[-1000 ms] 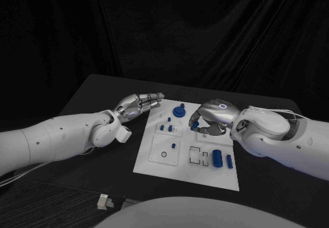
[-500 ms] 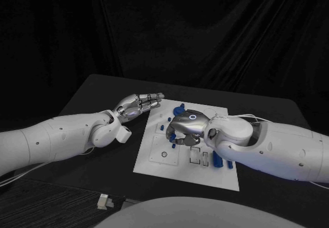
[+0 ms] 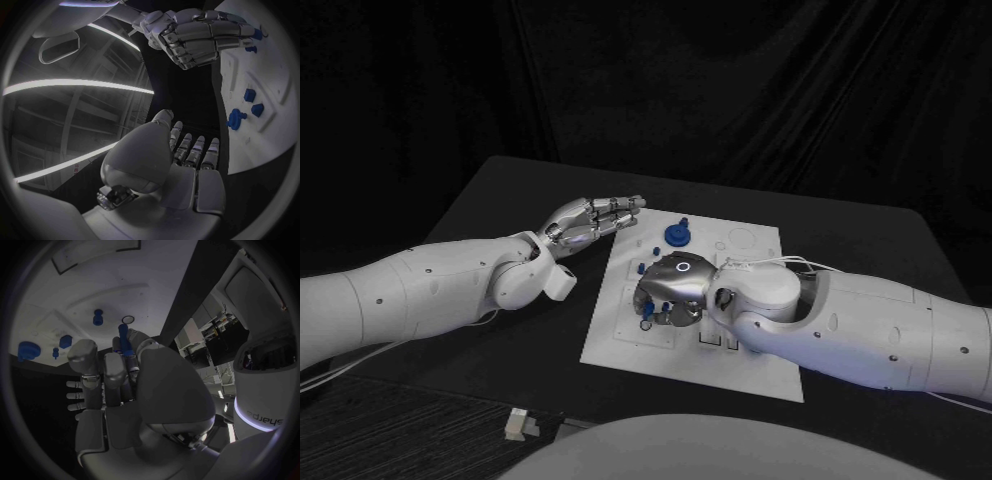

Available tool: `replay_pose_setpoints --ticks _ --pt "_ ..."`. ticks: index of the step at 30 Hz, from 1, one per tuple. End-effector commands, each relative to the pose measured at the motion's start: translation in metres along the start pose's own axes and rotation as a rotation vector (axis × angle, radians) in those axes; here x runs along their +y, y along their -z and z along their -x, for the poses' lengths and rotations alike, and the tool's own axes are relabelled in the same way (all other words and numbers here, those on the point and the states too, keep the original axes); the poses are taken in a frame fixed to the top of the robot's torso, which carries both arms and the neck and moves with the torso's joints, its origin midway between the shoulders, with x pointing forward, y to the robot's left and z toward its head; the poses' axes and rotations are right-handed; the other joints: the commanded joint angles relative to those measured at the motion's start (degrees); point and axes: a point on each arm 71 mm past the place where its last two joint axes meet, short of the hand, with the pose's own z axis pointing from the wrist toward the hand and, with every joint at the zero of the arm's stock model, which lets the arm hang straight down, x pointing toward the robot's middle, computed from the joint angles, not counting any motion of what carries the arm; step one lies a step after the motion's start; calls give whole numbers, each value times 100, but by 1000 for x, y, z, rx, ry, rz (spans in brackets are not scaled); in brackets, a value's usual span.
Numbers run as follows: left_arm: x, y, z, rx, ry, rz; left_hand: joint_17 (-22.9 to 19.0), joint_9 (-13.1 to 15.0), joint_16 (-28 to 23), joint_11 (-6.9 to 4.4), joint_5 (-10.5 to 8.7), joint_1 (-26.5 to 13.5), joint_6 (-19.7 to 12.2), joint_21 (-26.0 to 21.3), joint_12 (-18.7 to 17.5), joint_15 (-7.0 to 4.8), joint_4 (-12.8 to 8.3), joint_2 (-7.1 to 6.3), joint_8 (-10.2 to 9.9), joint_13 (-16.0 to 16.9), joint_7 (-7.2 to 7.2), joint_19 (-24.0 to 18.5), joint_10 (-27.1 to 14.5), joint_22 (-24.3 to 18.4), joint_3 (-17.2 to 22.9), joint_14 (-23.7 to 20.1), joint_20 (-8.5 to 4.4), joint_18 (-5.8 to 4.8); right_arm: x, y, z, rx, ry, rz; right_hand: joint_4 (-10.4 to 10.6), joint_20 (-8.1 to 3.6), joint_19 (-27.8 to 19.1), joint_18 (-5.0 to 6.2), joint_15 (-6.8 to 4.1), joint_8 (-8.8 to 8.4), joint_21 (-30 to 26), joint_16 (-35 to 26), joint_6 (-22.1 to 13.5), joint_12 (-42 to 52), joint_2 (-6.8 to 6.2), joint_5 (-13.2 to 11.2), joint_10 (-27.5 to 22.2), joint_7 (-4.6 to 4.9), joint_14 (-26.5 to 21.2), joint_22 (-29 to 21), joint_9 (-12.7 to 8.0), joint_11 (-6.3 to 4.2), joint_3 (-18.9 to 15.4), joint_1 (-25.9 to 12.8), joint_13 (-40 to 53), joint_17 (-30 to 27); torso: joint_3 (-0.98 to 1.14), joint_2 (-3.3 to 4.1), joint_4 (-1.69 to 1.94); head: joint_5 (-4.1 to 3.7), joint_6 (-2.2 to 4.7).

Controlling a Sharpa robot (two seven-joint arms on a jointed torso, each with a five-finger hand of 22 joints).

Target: Assemble the parts on the task board

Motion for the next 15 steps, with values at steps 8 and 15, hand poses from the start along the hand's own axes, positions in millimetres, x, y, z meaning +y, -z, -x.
replay_pose_setpoints --ticks 8,15 --pt "-8 -1 -2 5 14 -119 8 4 30 -28 34 17 -8 8 -3 35 3 -16 29 -3 6 50 -15 -4 35 8 -5 -92 3 -5 -11 27 -1 10 -24 -15 -45 -30 17 -39 -35 -9 -2 13 2 44 52 56 -35 659 -4 3 22 59 5 11 1 2 3 17 0" --pt "-8 -1 -2 6 15 -119 8 4 30 -28 34 17 -8 8 -3 35 3 -16 29 -3 6 50 -15 -4 35 8 -5 -92 4 -6 -13 29 -6 11 -28 -14 -47 -29 18 -43 -36 -15 -4 10 2 47 53 58 -38 658 -4 4 26 61 6 3 0 -3 0 39 0"
